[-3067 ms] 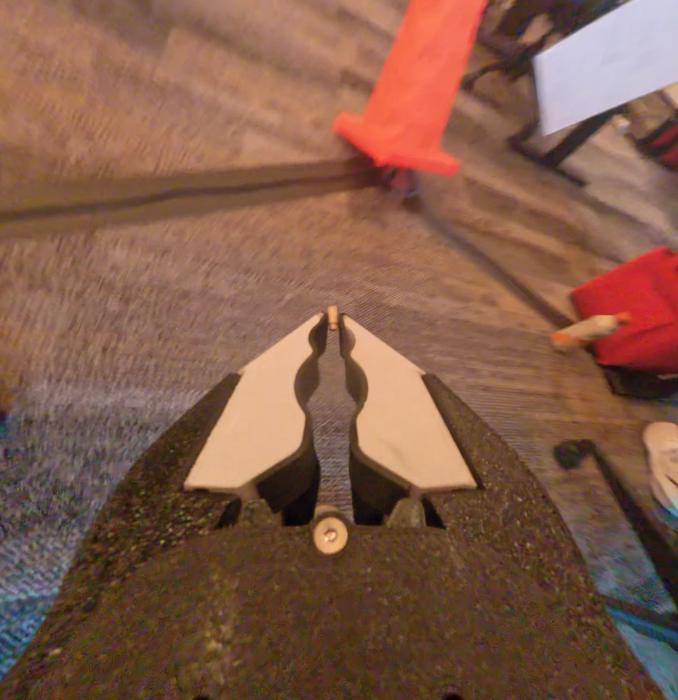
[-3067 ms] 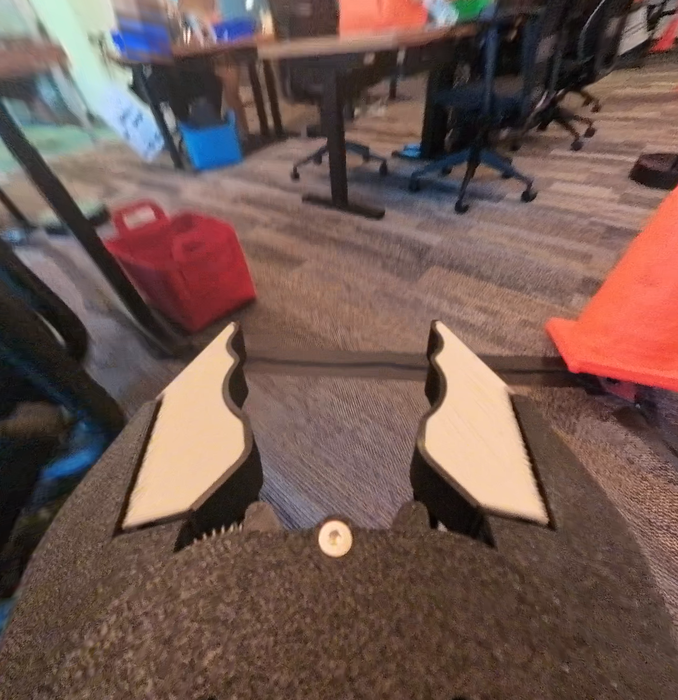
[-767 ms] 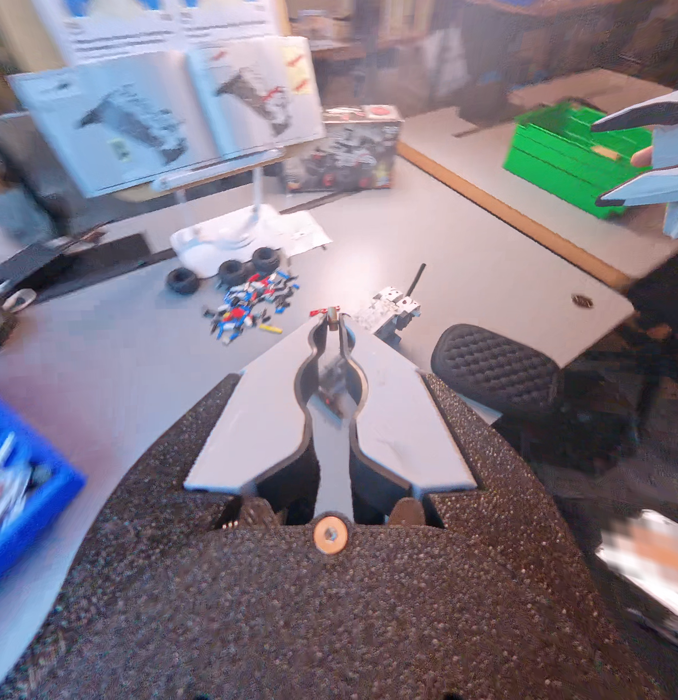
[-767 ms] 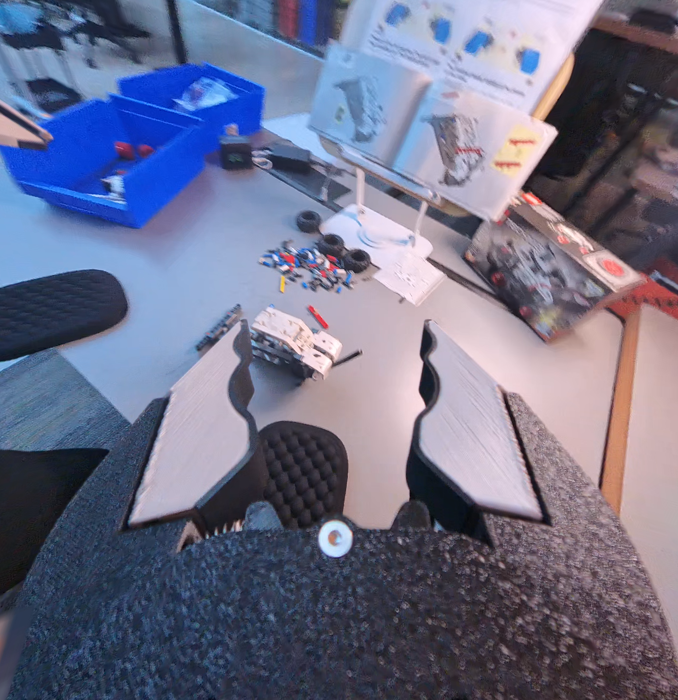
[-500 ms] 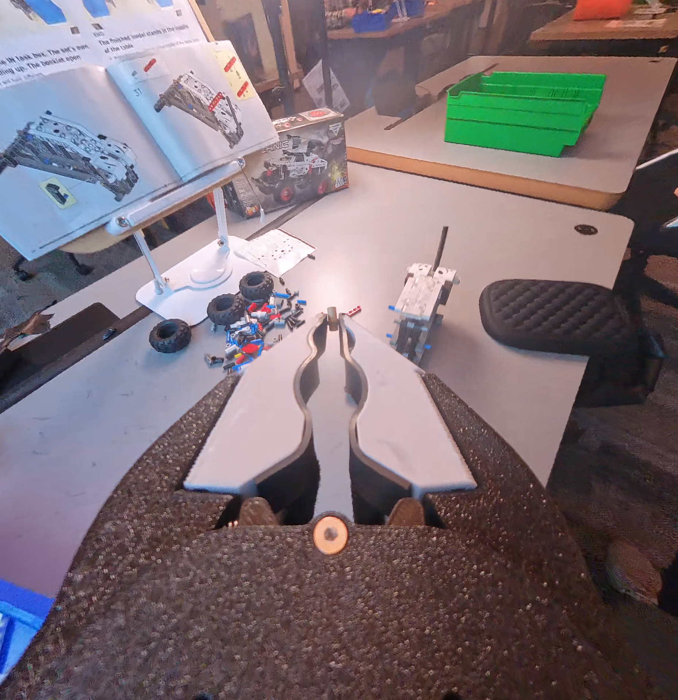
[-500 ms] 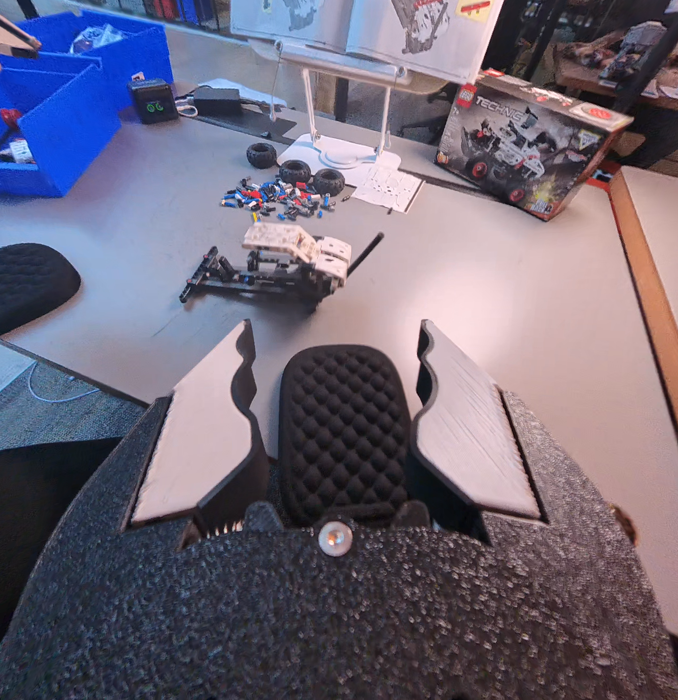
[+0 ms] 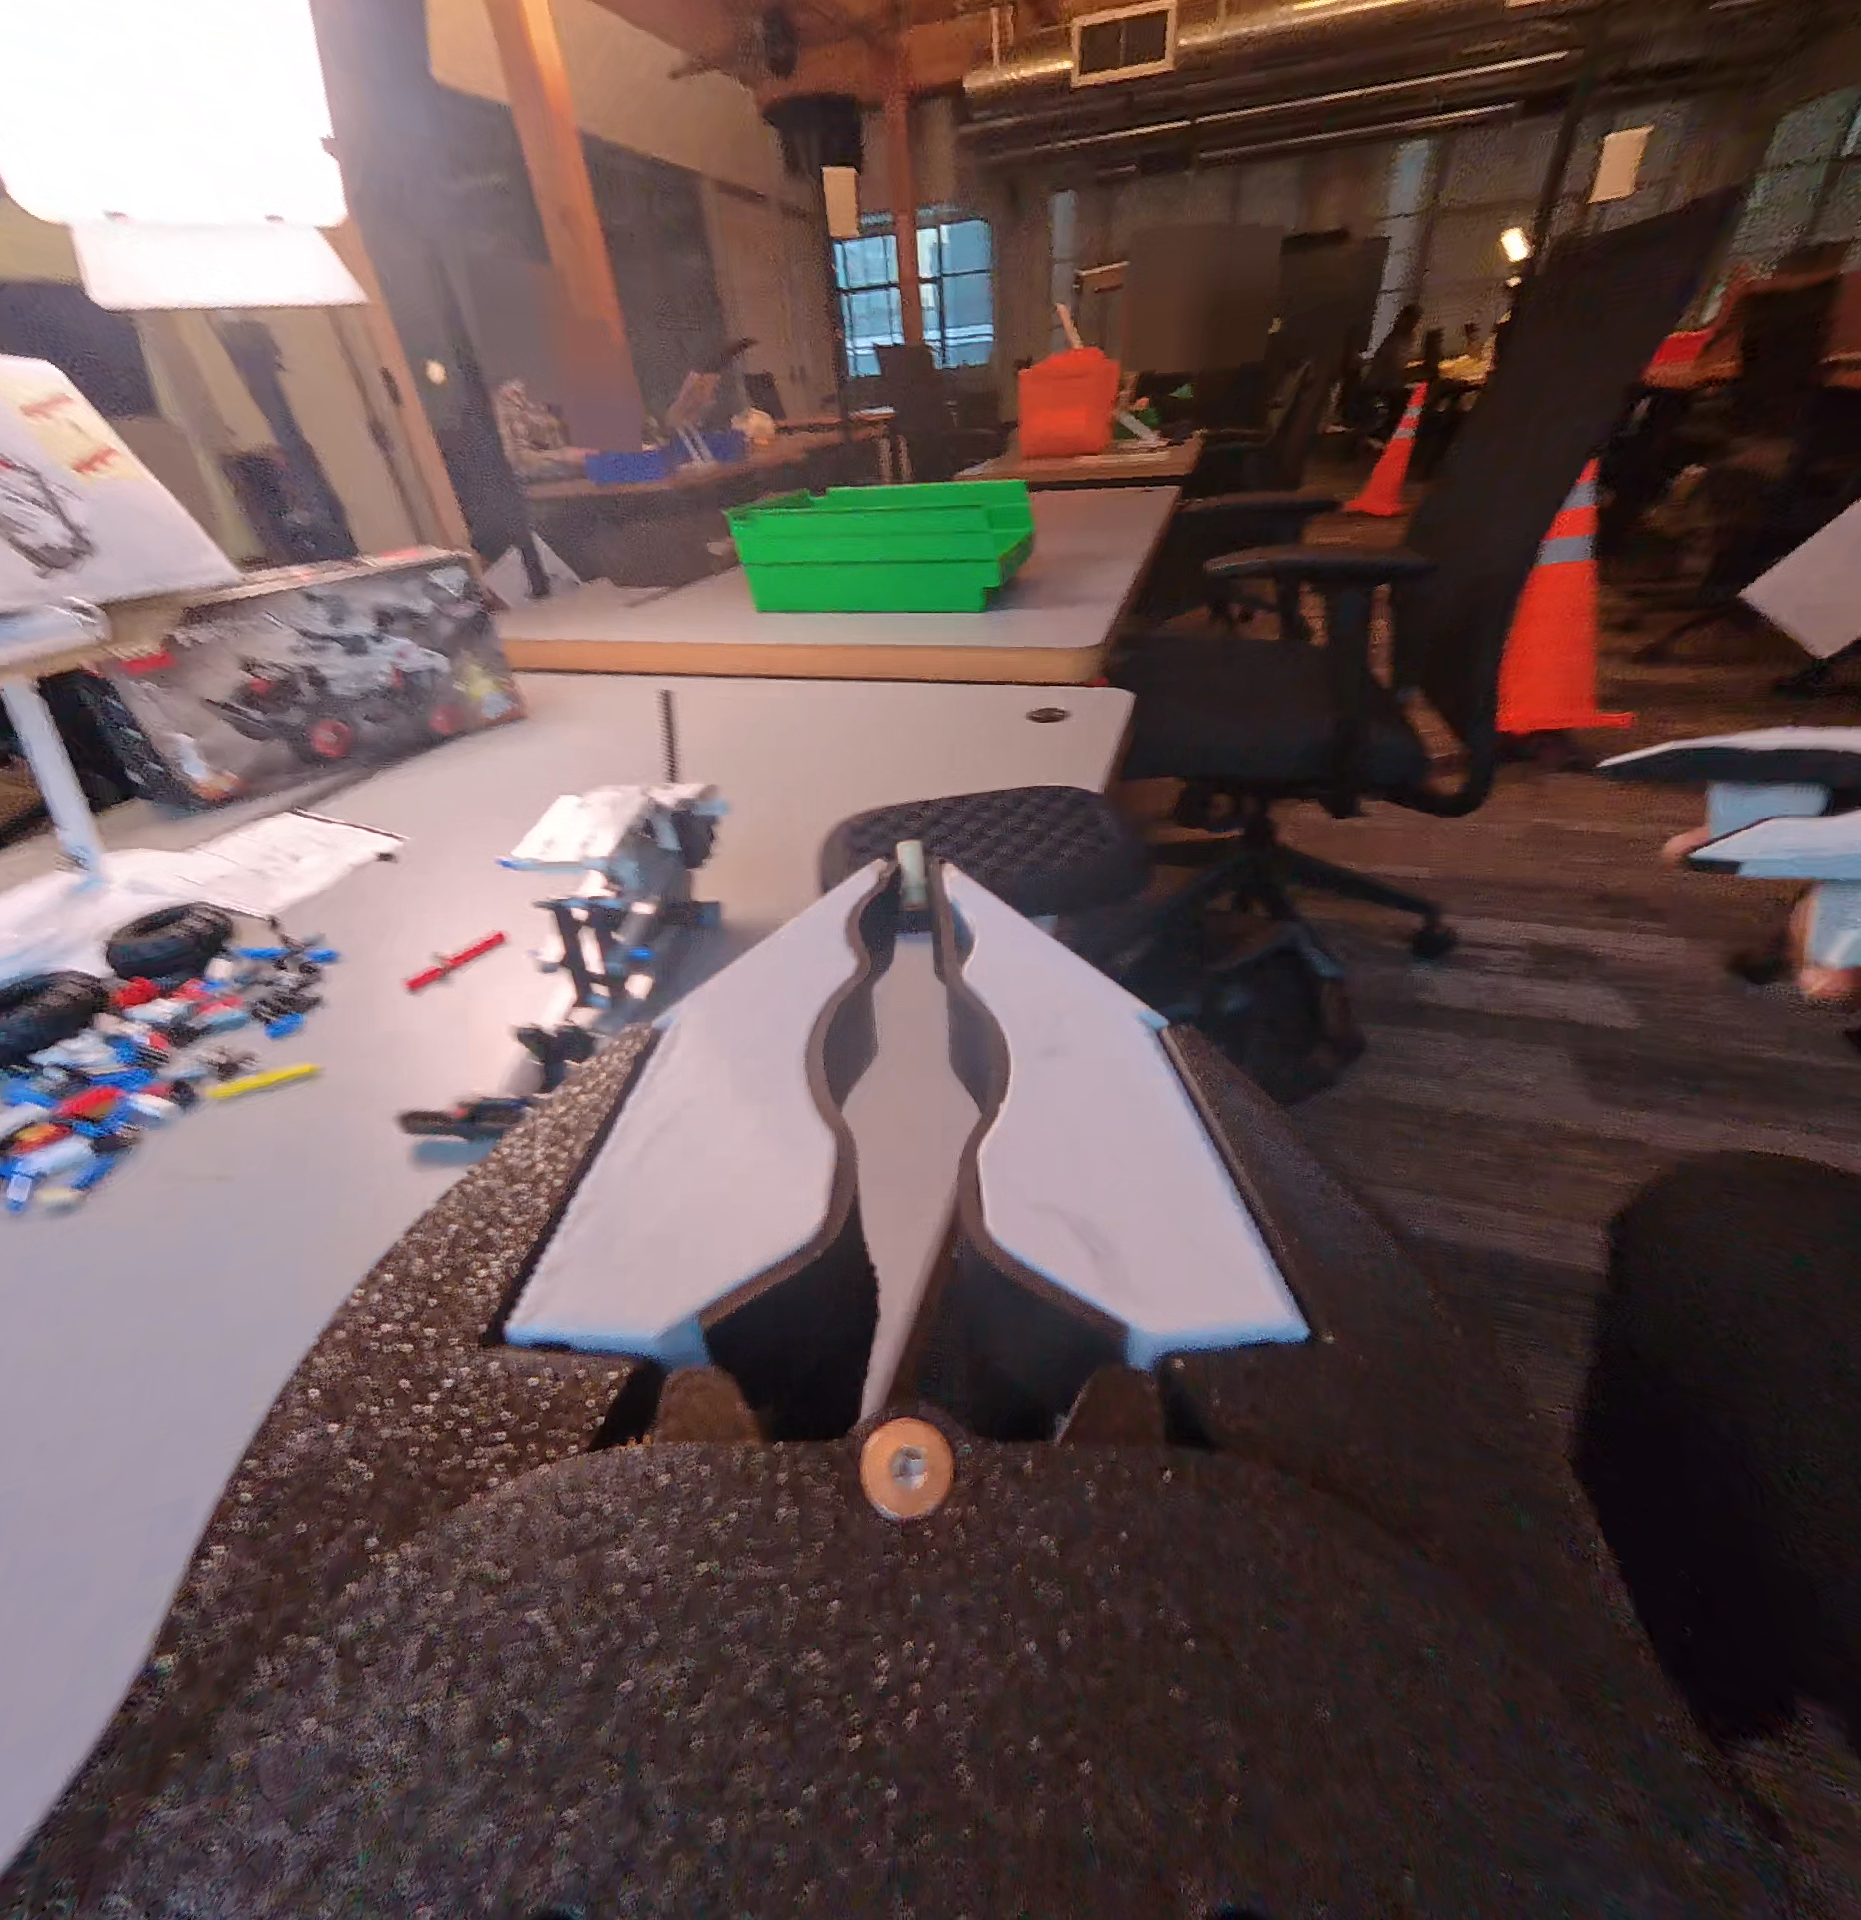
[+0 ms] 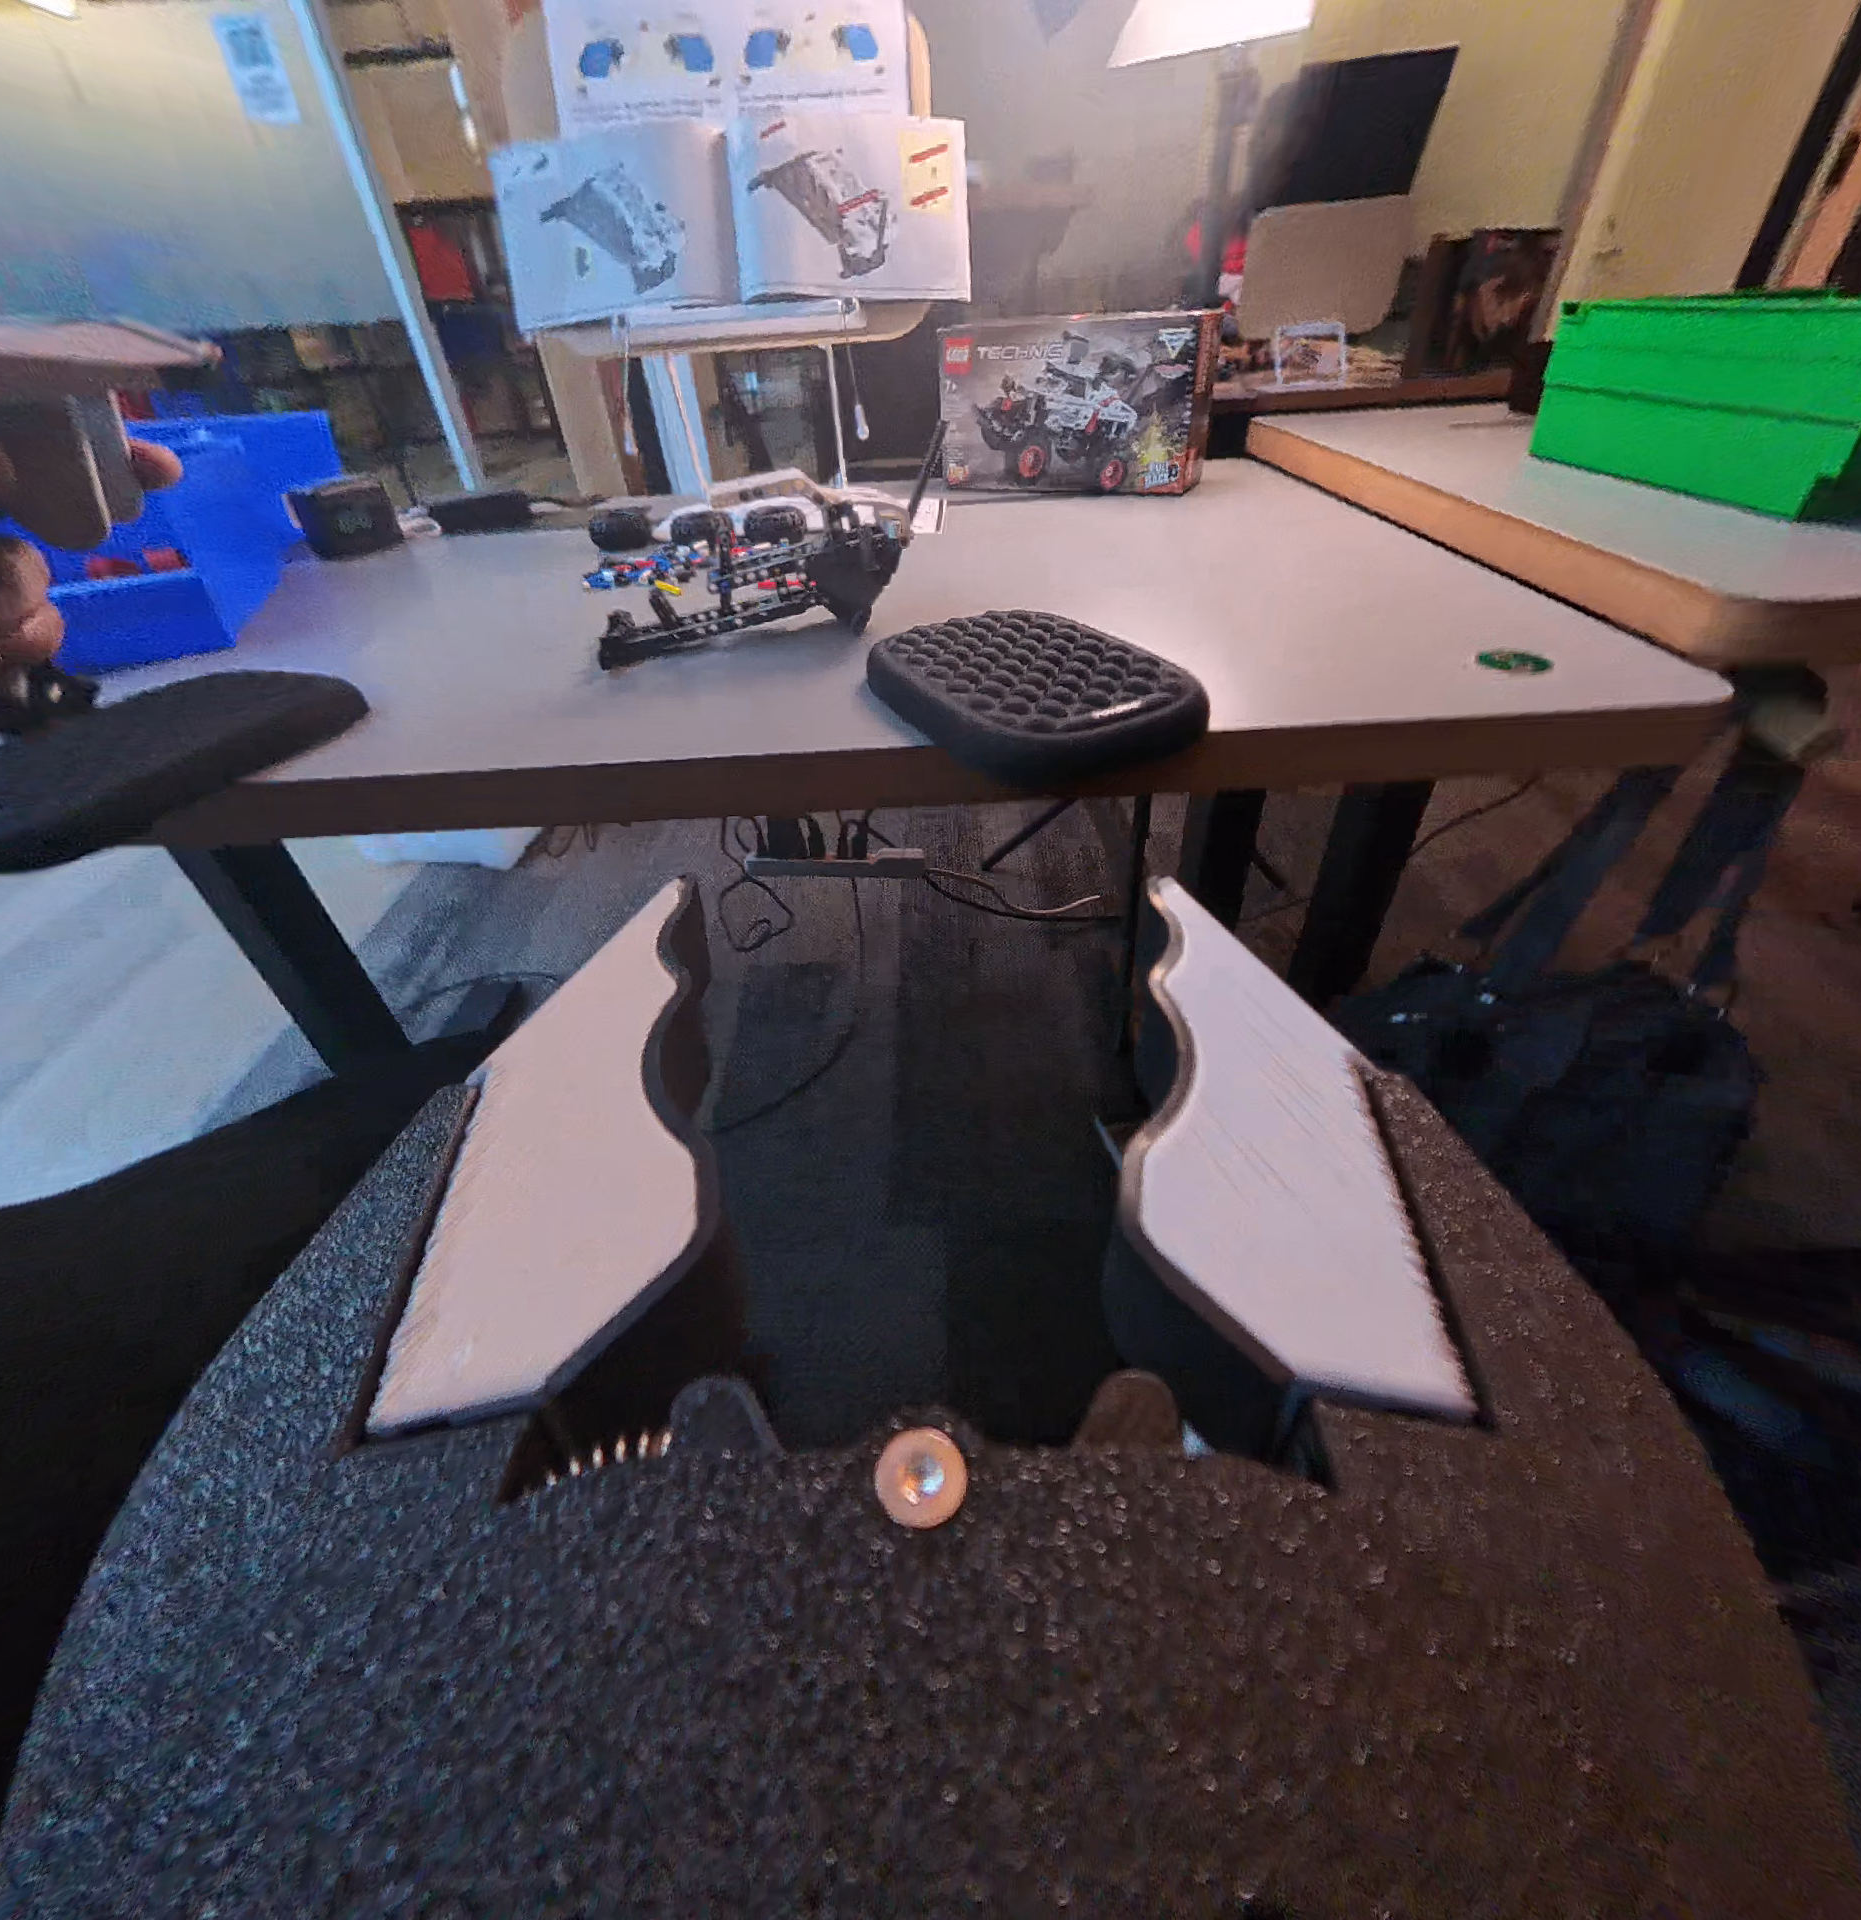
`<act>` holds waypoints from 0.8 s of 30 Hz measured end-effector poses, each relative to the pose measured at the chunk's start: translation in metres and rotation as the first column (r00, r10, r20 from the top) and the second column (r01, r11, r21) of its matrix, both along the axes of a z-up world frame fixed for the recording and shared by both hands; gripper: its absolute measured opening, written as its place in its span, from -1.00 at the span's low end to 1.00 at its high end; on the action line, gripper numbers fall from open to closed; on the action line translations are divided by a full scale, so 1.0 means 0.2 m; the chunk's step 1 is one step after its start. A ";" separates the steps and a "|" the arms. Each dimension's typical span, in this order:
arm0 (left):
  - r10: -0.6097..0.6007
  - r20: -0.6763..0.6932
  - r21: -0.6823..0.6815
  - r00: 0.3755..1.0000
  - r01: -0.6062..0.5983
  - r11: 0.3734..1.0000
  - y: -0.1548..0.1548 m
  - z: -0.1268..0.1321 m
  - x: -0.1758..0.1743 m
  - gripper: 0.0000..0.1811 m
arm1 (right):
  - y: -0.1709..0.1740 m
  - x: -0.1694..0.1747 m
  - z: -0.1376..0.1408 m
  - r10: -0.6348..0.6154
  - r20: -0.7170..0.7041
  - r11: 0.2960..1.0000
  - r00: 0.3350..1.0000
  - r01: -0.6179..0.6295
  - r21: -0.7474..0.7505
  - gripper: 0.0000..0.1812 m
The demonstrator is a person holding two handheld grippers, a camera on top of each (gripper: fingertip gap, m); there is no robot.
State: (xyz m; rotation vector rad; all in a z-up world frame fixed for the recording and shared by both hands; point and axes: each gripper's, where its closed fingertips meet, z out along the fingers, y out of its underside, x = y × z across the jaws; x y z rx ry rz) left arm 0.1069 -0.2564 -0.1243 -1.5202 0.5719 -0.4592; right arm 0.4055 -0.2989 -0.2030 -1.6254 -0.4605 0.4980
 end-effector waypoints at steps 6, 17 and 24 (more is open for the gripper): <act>-0.134 0.018 -0.126 0.991 0.135 0.983 -0.51 -0.02 0.12 -0.94 | -0.38 -0.03 0.22 0.027 0.097 0.999 0.995 -0.030 0.031 -0.04; -0.049 -0.011 -0.186 0.999 0.046 0.981 -0.61 -0.19 -0.03 -0.92 | -0.60 0.01 0.04 0.046 0.088 0.999 0.995 -0.044 -0.027 0.01; 0.040 0.027 -0.178 0.999 -0.034 0.983 -0.34 -0.30 -0.10 -0.94 | -0.25 0.05 -0.25 0.101 0.130 0.993 0.986 -0.092 -0.079 0.00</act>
